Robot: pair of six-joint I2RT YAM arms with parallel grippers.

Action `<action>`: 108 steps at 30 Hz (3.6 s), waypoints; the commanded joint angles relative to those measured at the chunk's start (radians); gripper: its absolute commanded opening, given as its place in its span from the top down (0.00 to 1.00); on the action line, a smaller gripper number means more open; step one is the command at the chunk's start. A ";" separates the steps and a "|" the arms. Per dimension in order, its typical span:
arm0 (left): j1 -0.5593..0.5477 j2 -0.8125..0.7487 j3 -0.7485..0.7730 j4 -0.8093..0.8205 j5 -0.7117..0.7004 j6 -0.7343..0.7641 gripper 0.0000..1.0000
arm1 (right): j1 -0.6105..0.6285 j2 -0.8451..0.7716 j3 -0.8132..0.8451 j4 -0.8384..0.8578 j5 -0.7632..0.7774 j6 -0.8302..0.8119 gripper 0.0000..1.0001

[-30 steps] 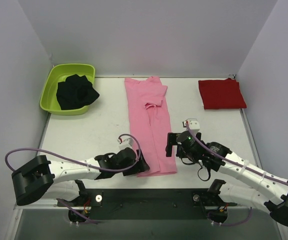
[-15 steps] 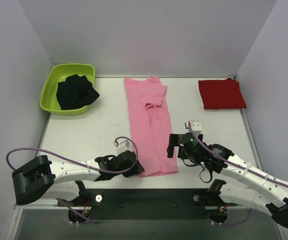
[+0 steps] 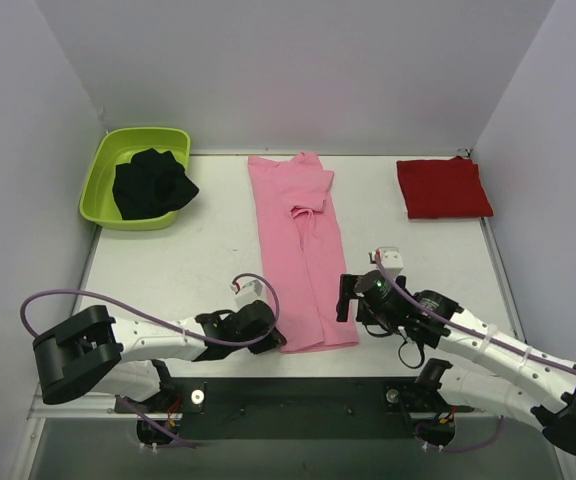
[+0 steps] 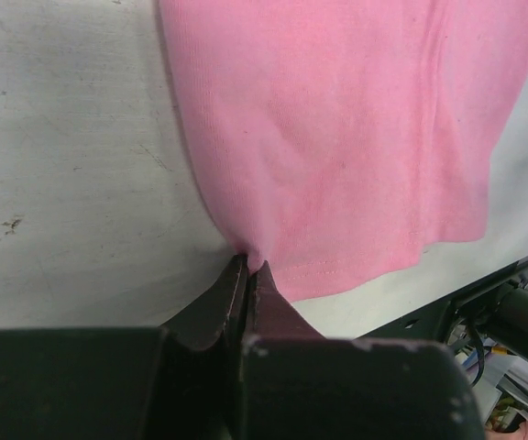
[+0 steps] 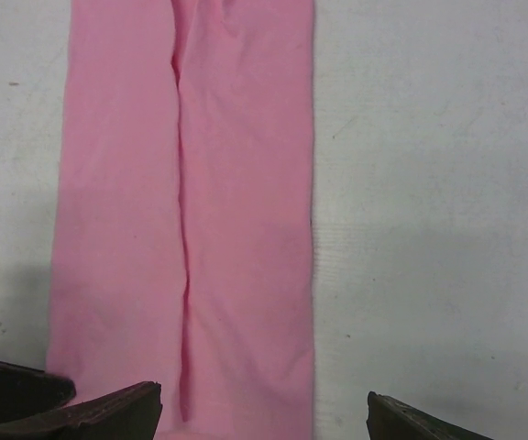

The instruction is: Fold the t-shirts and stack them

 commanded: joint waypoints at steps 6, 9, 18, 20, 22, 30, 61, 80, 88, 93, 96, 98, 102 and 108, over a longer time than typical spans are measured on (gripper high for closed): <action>0.030 -0.083 -0.055 -0.137 -0.020 0.033 1.00 | 0.010 0.080 -0.098 -0.029 -0.018 0.140 0.13; 0.036 -0.122 -0.065 -0.160 -0.029 0.036 1.00 | 0.013 0.068 -0.132 -0.019 -0.024 0.175 0.20; 0.041 -0.102 -0.066 -0.141 -0.020 0.042 1.00 | 0.045 0.085 -0.207 0.066 -0.081 0.253 0.28; 0.041 -0.094 -0.066 -0.131 -0.017 0.039 1.00 | 0.057 0.088 -0.227 0.093 -0.081 0.287 0.27; 0.041 -0.093 -0.069 -0.126 -0.014 0.041 1.00 | 0.063 0.091 -0.241 0.113 -0.081 0.307 0.27; 0.041 -0.097 -0.083 -0.118 -0.014 0.038 1.00 | 0.071 0.126 -0.281 0.198 -0.096 0.350 0.28; 0.039 -0.204 -0.140 -0.155 -0.025 0.018 1.00 | 0.132 0.243 -0.255 0.238 -0.095 0.384 1.00; -0.104 -0.467 -0.106 -0.413 -0.161 -0.079 1.00 | 0.275 0.046 -0.181 0.015 0.112 0.439 1.00; -0.085 -0.484 0.050 -0.523 -0.229 0.024 1.00 | 0.273 0.077 -0.048 -0.022 0.167 0.370 1.00; -0.001 -0.450 0.132 -0.511 -0.200 0.110 1.00 | 0.260 0.108 0.030 -0.022 0.203 0.301 1.00; 0.039 -0.438 0.165 -0.497 -0.175 0.160 1.00 | 0.228 0.125 0.073 -0.022 0.209 0.264 1.00; 0.088 -0.424 0.181 -0.484 -0.147 0.200 1.00 | 0.186 0.137 0.100 -0.015 0.206 0.241 1.00; 0.168 -0.376 0.228 -0.456 -0.104 0.266 1.00 | 0.094 0.155 0.135 0.023 0.158 0.172 1.00; 0.297 -0.278 0.259 -0.362 -0.002 0.344 1.00 | -0.033 0.243 0.196 0.080 0.089 0.080 1.00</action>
